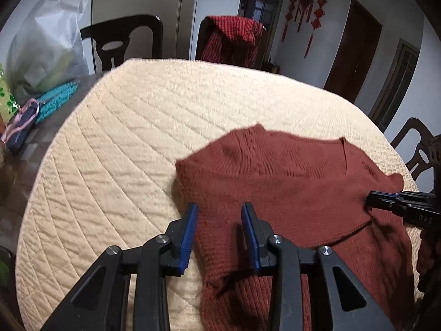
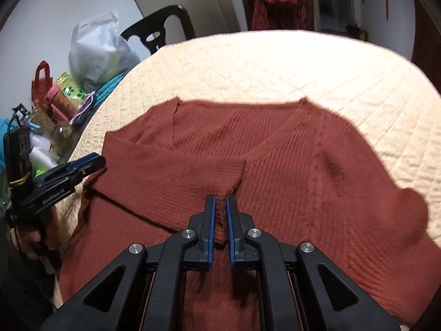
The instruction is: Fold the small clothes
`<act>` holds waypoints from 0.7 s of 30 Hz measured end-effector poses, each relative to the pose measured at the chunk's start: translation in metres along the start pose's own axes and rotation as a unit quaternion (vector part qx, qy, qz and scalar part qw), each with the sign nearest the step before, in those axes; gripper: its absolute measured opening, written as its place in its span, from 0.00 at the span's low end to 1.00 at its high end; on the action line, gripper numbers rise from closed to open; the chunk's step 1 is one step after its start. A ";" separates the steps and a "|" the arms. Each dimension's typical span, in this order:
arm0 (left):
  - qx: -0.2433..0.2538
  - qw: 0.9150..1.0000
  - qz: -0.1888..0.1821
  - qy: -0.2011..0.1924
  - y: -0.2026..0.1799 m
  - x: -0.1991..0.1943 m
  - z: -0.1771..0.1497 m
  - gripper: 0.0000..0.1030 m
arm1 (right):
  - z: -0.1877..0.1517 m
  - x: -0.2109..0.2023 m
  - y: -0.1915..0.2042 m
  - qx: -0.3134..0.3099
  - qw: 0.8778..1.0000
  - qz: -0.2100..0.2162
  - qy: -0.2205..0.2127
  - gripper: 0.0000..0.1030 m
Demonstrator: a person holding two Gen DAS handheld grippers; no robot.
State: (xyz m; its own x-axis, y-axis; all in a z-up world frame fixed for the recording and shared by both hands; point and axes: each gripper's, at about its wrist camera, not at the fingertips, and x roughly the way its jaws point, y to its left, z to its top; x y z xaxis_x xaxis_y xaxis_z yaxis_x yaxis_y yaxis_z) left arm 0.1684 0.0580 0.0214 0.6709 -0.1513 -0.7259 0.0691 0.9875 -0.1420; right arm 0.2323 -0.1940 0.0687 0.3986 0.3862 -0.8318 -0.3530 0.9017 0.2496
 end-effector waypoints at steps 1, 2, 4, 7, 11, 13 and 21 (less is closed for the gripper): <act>0.001 1.000 0.003 -0.001 0.000 0.001 0.002 0.35 | 0.000 -0.003 0.002 -0.001 1.000 0.004 -0.006 0.07; 0.000 1.000 0.004 0.003 0.000 0.002 0.002 0.35 | 0.000 -0.003 0.003 -0.002 1.000 0.009 -0.007 0.07; 0.006 1.000 0.010 0.024 -0.002 0.010 -0.003 0.35 | -0.004 0.003 0.005 -0.011 1.000 0.010 0.007 0.07; 0.019 0.999 0.019 0.028 -0.005 0.008 -0.012 0.35 | -0.011 0.011 0.004 -0.016 1.000 0.003 0.022 0.07; 0.015 0.999 0.012 0.026 -0.003 -0.006 -0.019 0.35 | -0.020 -0.003 0.005 -0.026 1.000 -0.001 0.012 0.08; 0.014 0.999 0.015 0.033 -0.001 -0.003 -0.025 0.37 | -0.028 0.005 0.002 -0.029 0.999 -0.003 0.028 0.09; 0.004 1.000 0.017 0.004 -0.011 -0.041 -0.035 0.37 | -0.057 -0.041 -0.014 0.000 1.000 -0.006 -0.019 0.24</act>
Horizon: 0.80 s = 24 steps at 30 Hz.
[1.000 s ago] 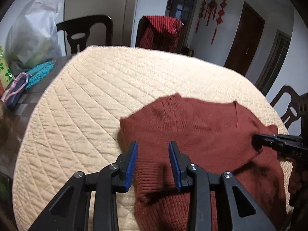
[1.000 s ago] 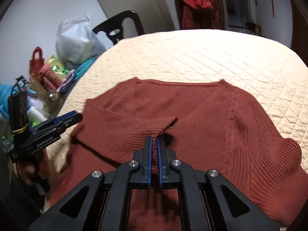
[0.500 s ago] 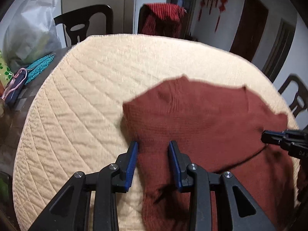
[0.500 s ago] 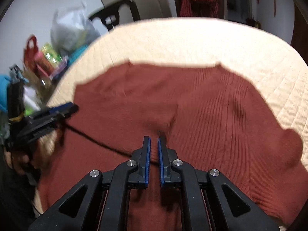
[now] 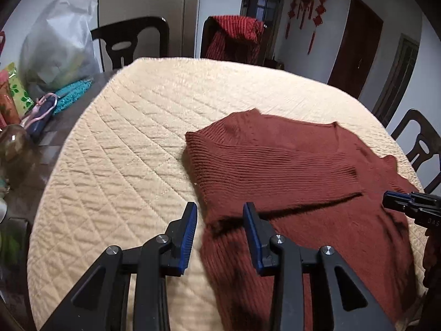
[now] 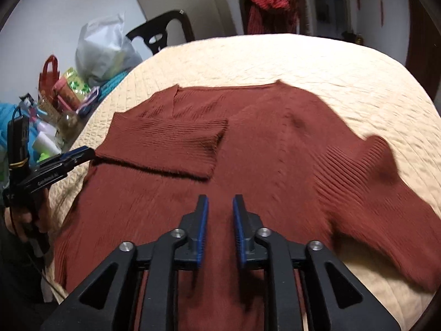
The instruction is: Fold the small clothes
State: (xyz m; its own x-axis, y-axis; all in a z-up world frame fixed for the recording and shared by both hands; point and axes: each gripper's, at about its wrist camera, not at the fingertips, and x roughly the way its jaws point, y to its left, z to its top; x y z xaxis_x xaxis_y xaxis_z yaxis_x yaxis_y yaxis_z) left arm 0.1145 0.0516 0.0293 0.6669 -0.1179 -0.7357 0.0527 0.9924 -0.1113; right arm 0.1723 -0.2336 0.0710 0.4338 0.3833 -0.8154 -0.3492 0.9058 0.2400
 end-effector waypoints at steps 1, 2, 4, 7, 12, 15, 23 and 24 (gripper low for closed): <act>0.000 1.000 -0.002 -0.005 -0.003 -0.006 -0.002 0.37 | -0.006 -0.006 -0.005 0.007 1.000 -0.001 -0.005 0.26; 0.000 1.000 -0.006 -0.009 -0.006 -0.013 -0.005 0.37 | -0.013 -0.013 -0.012 0.017 1.000 -0.004 -0.009 0.31; 0.002 1.000 -0.016 -0.017 -0.013 -0.025 -0.011 0.37 | -0.026 -0.026 -0.026 0.042 0.999 -0.016 -0.015 0.33; 0.012 0.999 -0.031 -0.020 -0.026 -0.037 -0.021 0.37 | -0.042 -0.044 -0.046 0.081 0.996 -0.032 -0.025 0.33; 0.035 0.999 -0.035 -0.017 -0.044 -0.037 -0.030 0.37 | -0.067 -0.071 -0.085 0.160 0.984 -0.064 -0.047 0.34; 0.038 0.998 -0.038 -0.012 -0.053 -0.032 -0.028 0.37 | -0.077 -0.080 -0.107 0.208 0.973 -0.081 -0.056 0.34; 0.038 0.998 -0.045 0.000 -0.066 -0.016 -0.028 0.37 | -0.085 -0.094 -0.149 0.313 0.941 -0.083 -0.096 0.34; 0.037 0.998 -0.044 0.001 -0.066 -0.014 -0.028 0.37 | -0.086 -0.096 -0.155 0.326 0.936 -0.084 -0.102 0.34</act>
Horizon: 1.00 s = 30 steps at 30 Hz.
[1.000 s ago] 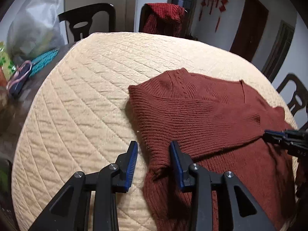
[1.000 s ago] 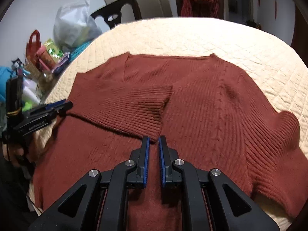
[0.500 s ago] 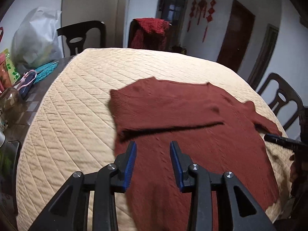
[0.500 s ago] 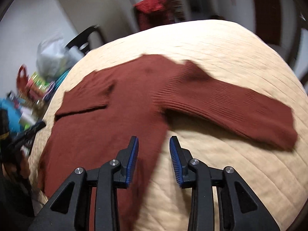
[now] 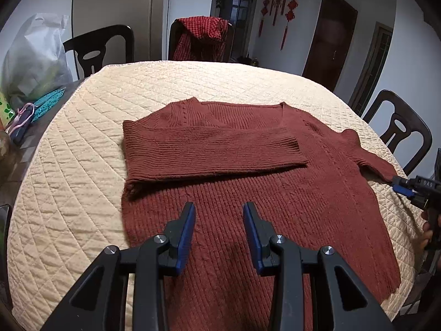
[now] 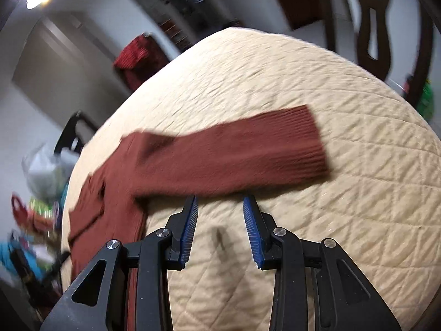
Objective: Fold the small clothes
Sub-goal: 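Grasp the other sleeve cuff with the right gripper and lift it, then fold the held sleeve across the sweater body and open the right gripper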
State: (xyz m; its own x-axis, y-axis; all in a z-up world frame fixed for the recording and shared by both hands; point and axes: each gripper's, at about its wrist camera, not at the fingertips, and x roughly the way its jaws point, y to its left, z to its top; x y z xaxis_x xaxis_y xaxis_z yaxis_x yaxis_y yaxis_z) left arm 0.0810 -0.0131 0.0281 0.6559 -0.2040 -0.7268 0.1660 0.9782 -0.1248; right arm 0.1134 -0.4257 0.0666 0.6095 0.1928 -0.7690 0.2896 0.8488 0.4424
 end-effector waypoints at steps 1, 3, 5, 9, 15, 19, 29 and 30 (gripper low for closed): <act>-0.001 1.000 0.002 0.001 0.000 0.002 -0.001 0.37 | 0.003 0.001 -0.005 0.017 1.000 0.002 -0.003 0.34; -0.003 1.000 0.004 0.005 0.001 0.005 -0.002 0.37 | 0.008 0.003 -0.015 0.049 0.999 0.010 -0.010 0.34; -0.007 1.000 0.005 0.009 0.004 0.008 -0.004 0.37 | 0.012 0.005 -0.021 0.073 0.997 0.020 -0.016 0.34; -0.015 1.000 0.009 0.018 0.008 0.013 -0.008 0.37 | 0.017 0.010 -0.027 0.094 0.995 0.026 -0.031 0.34; -0.017 1.000 0.007 0.020 0.009 0.015 -0.010 0.37 | 0.030 0.011 -0.017 0.076 0.996 0.034 -0.036 0.06; -0.019 1.000 0.005 0.019 0.009 0.015 -0.010 0.37 | 0.040 -0.002 0.017 0.026 0.996 0.063 -0.058 0.06; -0.015 1.000 0.004 -0.007 0.011 -0.002 0.005 0.37 | 0.033 0.030 0.177 -0.167 0.972 0.163 -0.010 0.06; -0.015 1.000 0.006 -0.011 0.012 -0.004 0.007 0.37 | 0.026 0.041 0.189 -0.183 0.969 0.165 0.002 0.06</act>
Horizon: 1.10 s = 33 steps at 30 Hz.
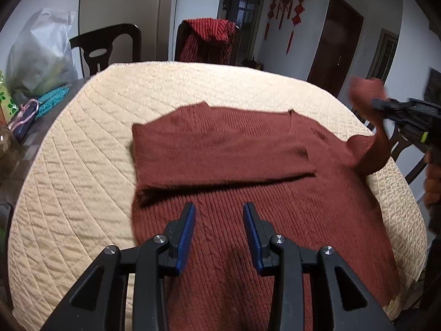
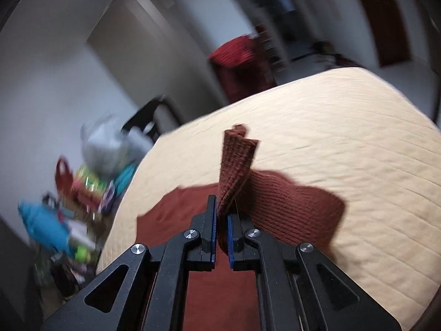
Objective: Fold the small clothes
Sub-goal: 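Fold the held sleeve across the sweater body and open the right gripper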
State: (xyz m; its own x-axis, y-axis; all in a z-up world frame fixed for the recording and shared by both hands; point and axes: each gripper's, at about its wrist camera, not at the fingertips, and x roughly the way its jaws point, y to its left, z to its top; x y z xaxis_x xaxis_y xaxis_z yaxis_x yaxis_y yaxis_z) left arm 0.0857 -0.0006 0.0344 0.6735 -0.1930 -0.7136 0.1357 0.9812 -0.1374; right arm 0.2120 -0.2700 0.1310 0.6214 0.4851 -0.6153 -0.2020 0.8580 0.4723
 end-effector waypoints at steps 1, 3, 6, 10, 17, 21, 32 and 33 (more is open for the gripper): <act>-0.001 1.000 0.001 -0.002 0.001 -0.002 0.002 0.37 | -0.005 0.018 0.009 -0.013 1.000 0.007 0.021 0.06; -0.003 1.000 0.003 -0.007 0.004 -0.005 0.005 0.37 | -0.020 0.052 0.020 -0.031 0.997 0.023 0.069 0.06; -0.004 1.000 0.006 -0.007 0.007 -0.005 0.008 0.37 | -0.048 0.092 0.026 -0.048 0.988 0.034 0.146 0.08; 0.001 1.000 0.002 0.000 0.007 -0.003 0.014 0.37 | -0.067 0.087 0.028 -0.063 0.983 0.055 0.164 0.16; 0.022 0.999 -0.045 0.013 -0.013 0.018 0.047 0.41 | -0.059 0.034 -0.001 -0.045 0.992 0.050 0.106 0.16; 0.011 0.995 -0.079 0.065 -0.025 0.059 0.057 0.44 | -0.066 0.045 -0.029 -0.022 0.991 -0.016 0.134 0.16; -0.056 0.984 -0.156 0.067 -0.023 0.060 0.068 0.49 | -0.070 0.042 -0.034 -0.027 0.992 0.002 0.126 0.16; -0.061 0.983 -0.157 0.069 -0.021 0.061 0.069 0.54 | -0.071 0.044 -0.032 -0.027 0.992 0.003 0.126 0.16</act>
State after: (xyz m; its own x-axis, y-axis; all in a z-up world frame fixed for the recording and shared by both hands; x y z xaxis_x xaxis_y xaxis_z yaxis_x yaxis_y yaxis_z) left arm 0.1739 -0.0336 0.0411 0.5053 -0.4929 -0.7083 0.2267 0.8678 -0.4422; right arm 0.1924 -0.2645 0.0439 0.4123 0.5108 -0.7544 -0.2490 0.8597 0.4460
